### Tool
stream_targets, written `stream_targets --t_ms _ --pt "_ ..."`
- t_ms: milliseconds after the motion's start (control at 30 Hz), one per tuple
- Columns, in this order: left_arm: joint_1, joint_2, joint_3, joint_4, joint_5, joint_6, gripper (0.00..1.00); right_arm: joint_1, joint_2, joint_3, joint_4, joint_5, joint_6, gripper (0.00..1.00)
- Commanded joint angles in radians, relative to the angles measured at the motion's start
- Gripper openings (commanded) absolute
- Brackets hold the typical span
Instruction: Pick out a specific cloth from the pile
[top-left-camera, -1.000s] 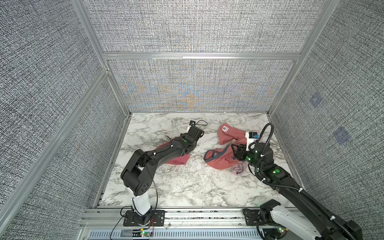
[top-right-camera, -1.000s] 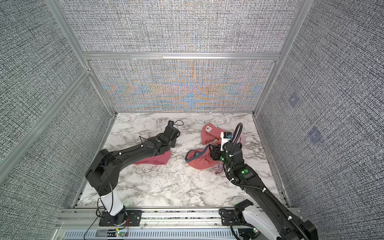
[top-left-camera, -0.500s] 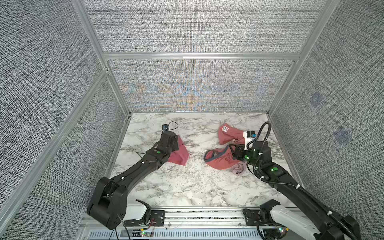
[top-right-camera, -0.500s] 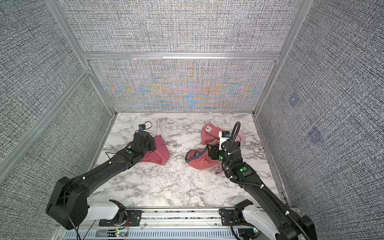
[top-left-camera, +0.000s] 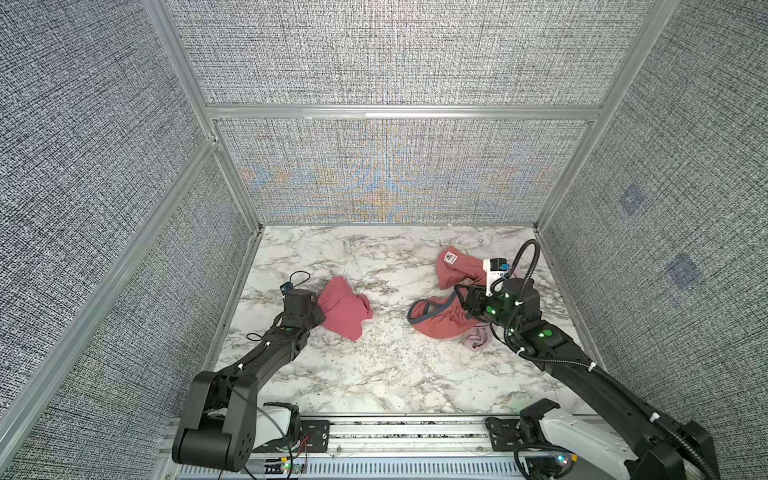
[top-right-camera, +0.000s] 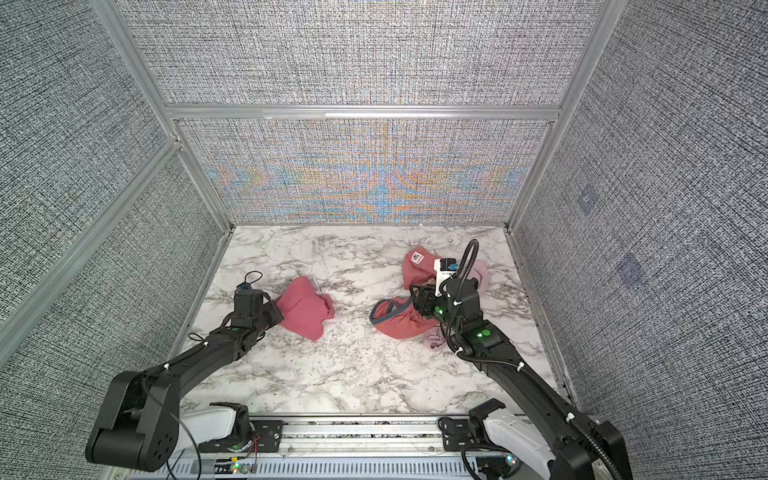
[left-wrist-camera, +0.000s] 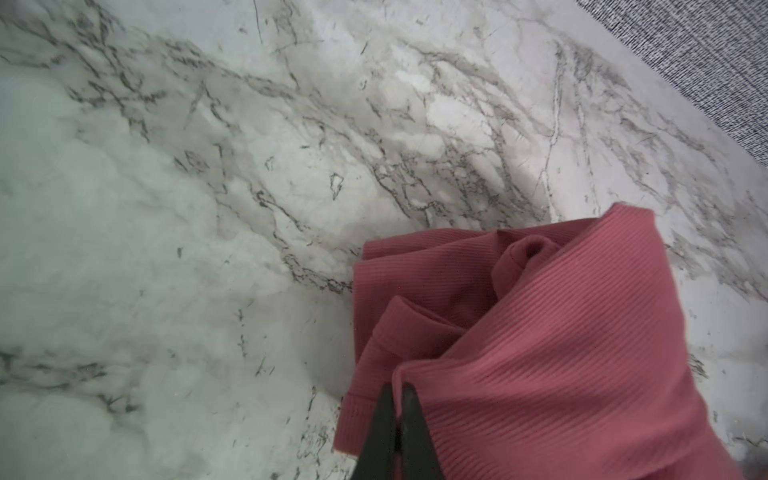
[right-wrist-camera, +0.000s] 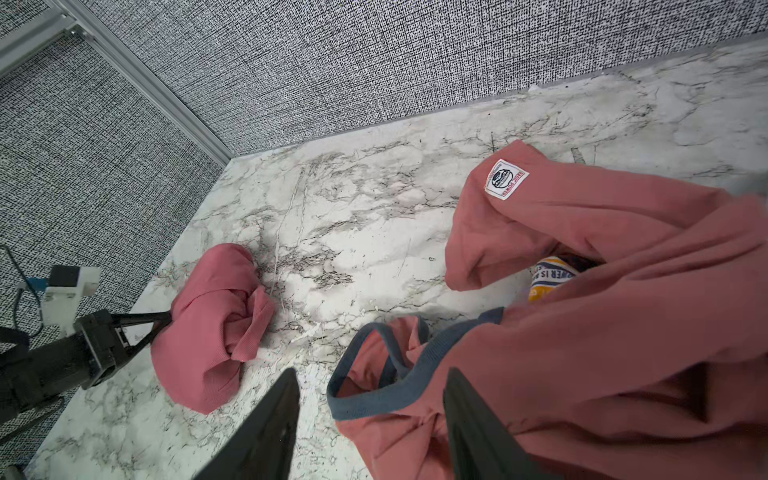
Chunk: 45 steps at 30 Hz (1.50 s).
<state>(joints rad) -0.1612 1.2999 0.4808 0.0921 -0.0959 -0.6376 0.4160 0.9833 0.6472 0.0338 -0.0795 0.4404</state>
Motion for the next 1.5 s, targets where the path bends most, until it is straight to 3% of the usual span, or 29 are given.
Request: stream_targets --t_ms 0,400,700,767,833,900,1267,1467 --pt "0.012 0.056 0.004 0.084 0.034 -0.028 0.0 0.0 -0.004 0.006 0.015 0.0 0.011 0.57" --pt "0.02 0.255 0.045 0.161 0.108 -0.043 0.0 0.0 0.017 -0.009 0.0 0.026 0.017 0.57" --pt "0.021 0.204 0.084 0.096 0.102 -0.03 0.0 0.0 0.023 -0.018 0.008 0.037 0.0 0.57" --pt "0.022 0.17 0.083 0.074 0.087 -0.036 0.15 -0.001 0.024 -0.014 0.003 0.049 -0.006 0.57" --pt "0.022 0.132 0.081 0.045 0.072 -0.037 0.38 -0.002 0.026 0.006 -0.018 0.051 -0.022 0.57" --pt "0.021 0.095 0.08 0.02 0.056 -0.03 0.47 -0.002 0.022 0.016 -0.033 0.062 -0.039 0.57" --pt "0.022 -0.169 0.146 -0.173 -0.04 0.123 0.52 -0.043 -0.076 0.042 -0.139 0.197 -0.132 0.62" --pt "0.021 -0.334 0.059 -0.035 -0.075 0.258 0.53 -0.13 -0.095 0.037 -0.159 0.208 -0.138 0.64"
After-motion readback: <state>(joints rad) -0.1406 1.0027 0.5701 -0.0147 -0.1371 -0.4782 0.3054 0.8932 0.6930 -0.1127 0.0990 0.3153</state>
